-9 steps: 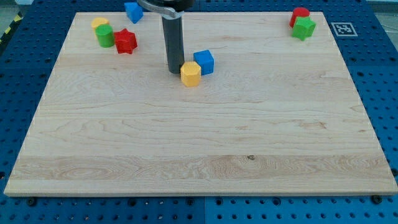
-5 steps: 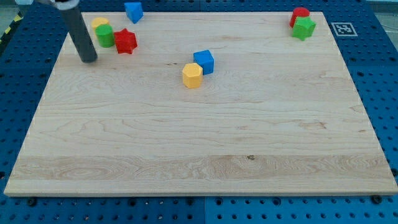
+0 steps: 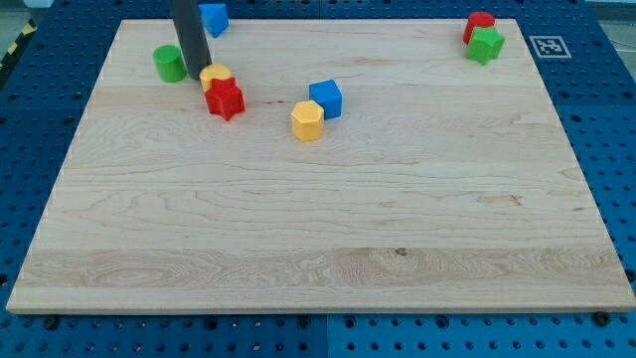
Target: Push the red star and yellow heart into the blue cube and yellow hexagon
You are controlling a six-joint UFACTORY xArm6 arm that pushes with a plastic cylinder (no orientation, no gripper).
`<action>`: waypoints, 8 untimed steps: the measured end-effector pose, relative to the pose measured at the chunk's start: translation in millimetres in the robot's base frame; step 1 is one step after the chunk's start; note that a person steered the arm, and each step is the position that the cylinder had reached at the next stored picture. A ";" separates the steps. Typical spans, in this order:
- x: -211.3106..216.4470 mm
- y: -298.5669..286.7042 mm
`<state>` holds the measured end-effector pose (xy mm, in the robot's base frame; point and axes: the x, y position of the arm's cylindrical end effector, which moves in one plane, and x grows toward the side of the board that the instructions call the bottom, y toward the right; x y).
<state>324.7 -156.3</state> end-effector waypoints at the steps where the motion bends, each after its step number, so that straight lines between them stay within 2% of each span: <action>1: 24.3 10.5; 2: 40.9 15.1; 6: 53.0 35.8; 8: 72.6 34.9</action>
<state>397.2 -121.4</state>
